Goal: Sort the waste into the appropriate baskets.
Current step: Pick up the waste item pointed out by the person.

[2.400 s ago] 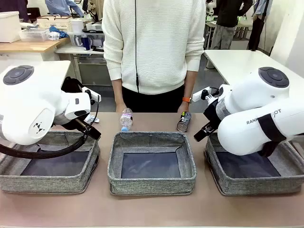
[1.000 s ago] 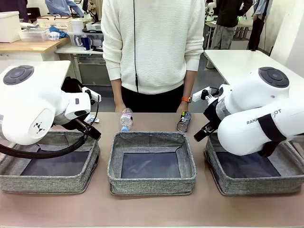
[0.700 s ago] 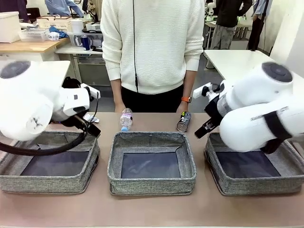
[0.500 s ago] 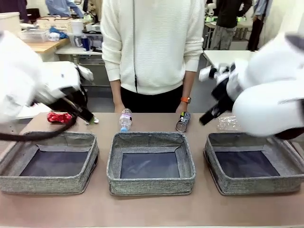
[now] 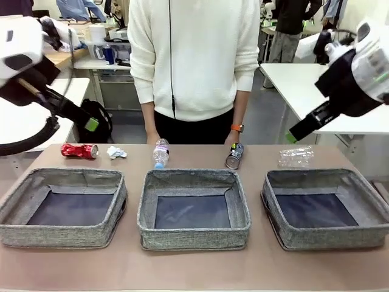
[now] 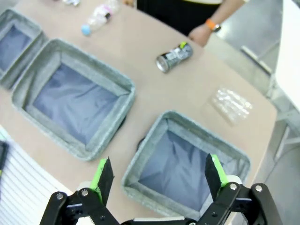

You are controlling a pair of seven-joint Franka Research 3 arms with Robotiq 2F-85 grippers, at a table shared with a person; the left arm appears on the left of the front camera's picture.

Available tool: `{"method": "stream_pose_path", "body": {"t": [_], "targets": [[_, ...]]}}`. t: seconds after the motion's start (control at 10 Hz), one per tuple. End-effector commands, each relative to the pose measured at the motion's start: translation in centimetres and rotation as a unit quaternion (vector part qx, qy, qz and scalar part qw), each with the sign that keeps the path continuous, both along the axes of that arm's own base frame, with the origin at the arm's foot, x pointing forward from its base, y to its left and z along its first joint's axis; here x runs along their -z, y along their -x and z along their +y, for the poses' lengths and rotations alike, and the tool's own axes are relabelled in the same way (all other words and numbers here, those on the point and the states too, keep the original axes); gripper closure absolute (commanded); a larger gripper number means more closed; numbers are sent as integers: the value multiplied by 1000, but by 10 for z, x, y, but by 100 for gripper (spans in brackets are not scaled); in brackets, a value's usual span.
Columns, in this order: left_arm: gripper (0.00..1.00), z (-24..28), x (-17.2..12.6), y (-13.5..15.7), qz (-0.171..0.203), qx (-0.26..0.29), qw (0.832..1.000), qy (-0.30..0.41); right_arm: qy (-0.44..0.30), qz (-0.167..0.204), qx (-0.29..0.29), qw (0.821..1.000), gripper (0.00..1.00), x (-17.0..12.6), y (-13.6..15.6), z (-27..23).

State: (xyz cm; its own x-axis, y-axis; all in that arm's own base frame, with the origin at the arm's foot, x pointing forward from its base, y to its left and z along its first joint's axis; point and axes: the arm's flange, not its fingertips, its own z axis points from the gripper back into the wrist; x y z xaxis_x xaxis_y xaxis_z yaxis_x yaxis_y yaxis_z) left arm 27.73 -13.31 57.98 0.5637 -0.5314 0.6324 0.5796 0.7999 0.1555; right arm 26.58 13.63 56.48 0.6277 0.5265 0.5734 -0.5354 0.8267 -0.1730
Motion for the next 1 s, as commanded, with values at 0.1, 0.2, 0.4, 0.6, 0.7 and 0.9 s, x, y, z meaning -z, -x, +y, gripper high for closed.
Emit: {"method": "stream_pose_path", "body": {"t": [0.1, 0.2, 0.4, 0.6, 0.7, 0.9], "targets": [[0, 9, 9, -20, 110, 49, 990, 67, -70, 37, 18, 997, 0, 14, -4, -25], [0, 37, 12, -26, 199, 87, 965, 145, -158, 60, 52, 984, 0, 21, 3, -56], [0, 98, 16, -32, 283, 85, 921, 254, -358, 173, 80, 914, 0, 29, 18, -113], [0, 147, 27, -40, 289, 47, 881, 372, -483, 257, 121, 829, 0, 46, 19, -176], [0, 168, 37, -41, 279, 41, 859, 426, -514, 261, 130, 806, 0, 58, 15, -202], [0, 200, 65, -45, 284, 9, 823, 492, -574, 259, 133, 765, 0, 81, 6, -237]]}}
